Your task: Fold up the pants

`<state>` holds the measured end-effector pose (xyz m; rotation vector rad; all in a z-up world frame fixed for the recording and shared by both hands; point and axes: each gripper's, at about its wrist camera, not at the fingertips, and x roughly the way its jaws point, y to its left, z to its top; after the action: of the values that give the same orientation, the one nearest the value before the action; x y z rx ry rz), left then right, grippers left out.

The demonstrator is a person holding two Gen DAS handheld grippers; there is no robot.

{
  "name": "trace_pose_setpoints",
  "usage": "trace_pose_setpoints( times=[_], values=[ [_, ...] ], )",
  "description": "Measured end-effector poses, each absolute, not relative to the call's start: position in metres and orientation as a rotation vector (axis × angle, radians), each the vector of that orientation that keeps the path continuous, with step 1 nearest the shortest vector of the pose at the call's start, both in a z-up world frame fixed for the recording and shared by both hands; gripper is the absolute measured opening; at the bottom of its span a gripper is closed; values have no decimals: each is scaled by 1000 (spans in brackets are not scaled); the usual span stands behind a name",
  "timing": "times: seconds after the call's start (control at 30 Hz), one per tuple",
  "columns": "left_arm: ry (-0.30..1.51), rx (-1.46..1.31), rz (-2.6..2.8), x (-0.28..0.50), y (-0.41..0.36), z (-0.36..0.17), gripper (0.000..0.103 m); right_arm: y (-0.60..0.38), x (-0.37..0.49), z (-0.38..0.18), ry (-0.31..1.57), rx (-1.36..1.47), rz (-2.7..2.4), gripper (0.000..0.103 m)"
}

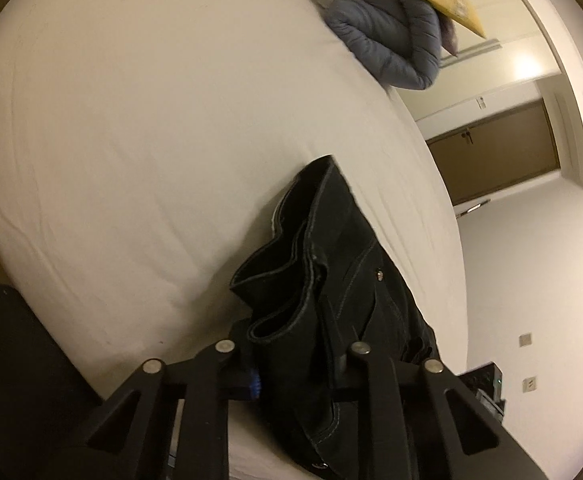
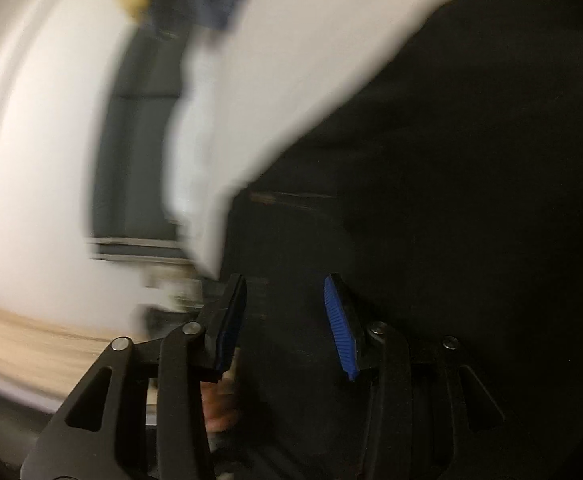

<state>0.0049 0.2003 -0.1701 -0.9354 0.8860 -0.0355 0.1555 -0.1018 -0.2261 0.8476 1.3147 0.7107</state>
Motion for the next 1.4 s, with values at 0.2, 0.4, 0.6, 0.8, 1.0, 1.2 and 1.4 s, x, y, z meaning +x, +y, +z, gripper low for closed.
trace_pose_setpoints(
  times=[0.2, 0.4, 0.6, 0.8, 1.0, 1.2, 1.4],
  values=[
    [847, -715, -28, 9, 171, -132, 17, -104, 153, -231, 1301, 849, 700, 32],
    [825, -565, -35, 14, 146, -105, 17, -107, 147, -234, 1283, 865, 694, 32],
    [825, -500, -23, 16, 133, -94, 17, -104, 143, -235, 1278, 853, 678, 32],
    [815, -447, -31, 17, 119, -81, 17, -102, 142, -232, 1270, 845, 673, 32],
    [795, -367, -68, 17, 91, -63, 17, -109, 137, -209, 1222, 845, 660, 59],
    [777, -257, -156, 17, 36, -44, 16, -155, 131, -180, 1151, 914, 665, 61],
    [792, -93, -299, 8, -48, -45, 16, -207, 117, -151, 1095, 923, 690, 66]
  ],
)
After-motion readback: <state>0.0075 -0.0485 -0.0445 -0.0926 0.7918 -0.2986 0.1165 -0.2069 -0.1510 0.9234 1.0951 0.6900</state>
